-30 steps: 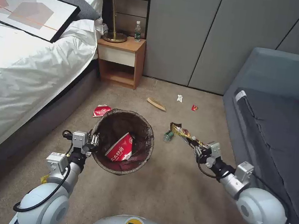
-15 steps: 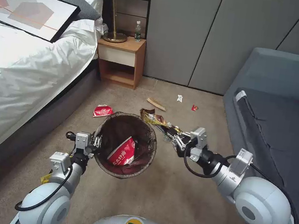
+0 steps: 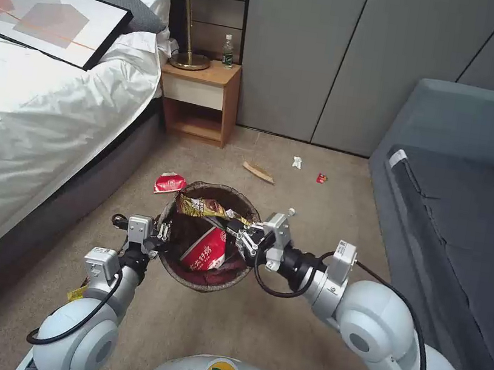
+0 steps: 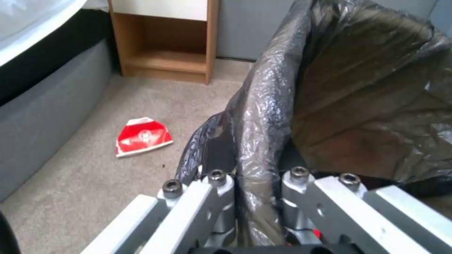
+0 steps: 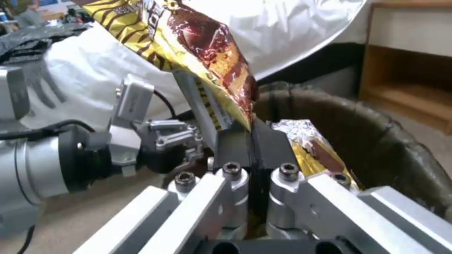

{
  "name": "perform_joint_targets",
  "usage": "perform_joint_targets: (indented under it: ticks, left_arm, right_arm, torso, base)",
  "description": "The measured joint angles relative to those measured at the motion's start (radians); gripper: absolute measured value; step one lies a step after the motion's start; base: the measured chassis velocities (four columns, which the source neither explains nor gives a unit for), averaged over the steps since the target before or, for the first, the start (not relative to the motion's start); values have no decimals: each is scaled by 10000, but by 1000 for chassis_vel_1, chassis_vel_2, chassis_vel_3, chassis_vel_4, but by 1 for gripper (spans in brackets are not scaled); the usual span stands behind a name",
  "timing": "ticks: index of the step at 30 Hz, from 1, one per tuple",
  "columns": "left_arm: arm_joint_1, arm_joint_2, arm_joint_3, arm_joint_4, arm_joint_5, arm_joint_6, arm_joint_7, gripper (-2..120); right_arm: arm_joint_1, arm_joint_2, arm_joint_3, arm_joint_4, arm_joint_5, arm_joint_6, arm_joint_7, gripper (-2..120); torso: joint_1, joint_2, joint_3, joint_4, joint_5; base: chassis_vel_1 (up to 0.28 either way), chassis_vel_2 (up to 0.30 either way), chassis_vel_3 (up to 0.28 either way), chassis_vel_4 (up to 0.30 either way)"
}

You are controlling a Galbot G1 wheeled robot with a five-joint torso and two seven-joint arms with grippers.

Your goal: Pick up the trash bin, then pick up the garbage from the floor and place it into the trash bin.

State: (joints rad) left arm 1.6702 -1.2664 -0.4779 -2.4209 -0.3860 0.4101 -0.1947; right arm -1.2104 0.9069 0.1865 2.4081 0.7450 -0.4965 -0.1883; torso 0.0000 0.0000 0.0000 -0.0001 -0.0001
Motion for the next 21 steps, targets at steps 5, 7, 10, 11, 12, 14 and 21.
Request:
perform_joint_targets:
  ticks: [5, 7, 10, 11, 12, 14, 21]
  left_arm:
    - [-67, -30, 48, 55, -5, 47, -1, 7]
    - [-67, -39, 55, 61, -6, 54, 1, 7]
    - [-66, -47, 57, 64, -9, 58, 8, 7]
    - [-64, -48, 55, 64, -13, 58, 11, 7]
    - [-64, -48, 55, 64, -13, 58, 11, 7]
    - [-63, -51, 46, 64, -16, 58, 16, 7]
    - [-44, -63, 33, 58, -17, 58, 23, 7]
  right_arm:
    - [21, 15, -189, 12, -99, -86, 124, 7]
    - [26, 18, -236, 17, -112, -90, 152, 12]
    - [39, 56, -283, 24, -171, -91, 214, 25]
    - [46, 69, -284, 31, -178, -91, 221, 30]
    - [46, 69, -284, 31, -178, -91, 221, 30]
    - [81, 102, -294, 44, -185, -91, 269, 39]
    - [88, 141, -301, 61, -195, -86, 291, 63]
  torso:
    - [0, 0, 0, 1, 0]
    - [0, 0, -1, 0, 0]
    - [0, 0, -1, 0, 1]
    - [0, 0, -1, 1, 1]
    - [0, 0, -1, 1, 1]
    - [0, 0, -1, 1, 1]
    - [0, 0, -1, 2, 1]
  base:
    - [0, 0, 0, 0]
    - [0, 0, 0, 0]
    - [0, 0, 0, 0]
    - [0, 0, 0, 0]
    - [0, 0, 0, 0]
    - [0, 0, 0, 0]
    - [0, 0, 0, 0]
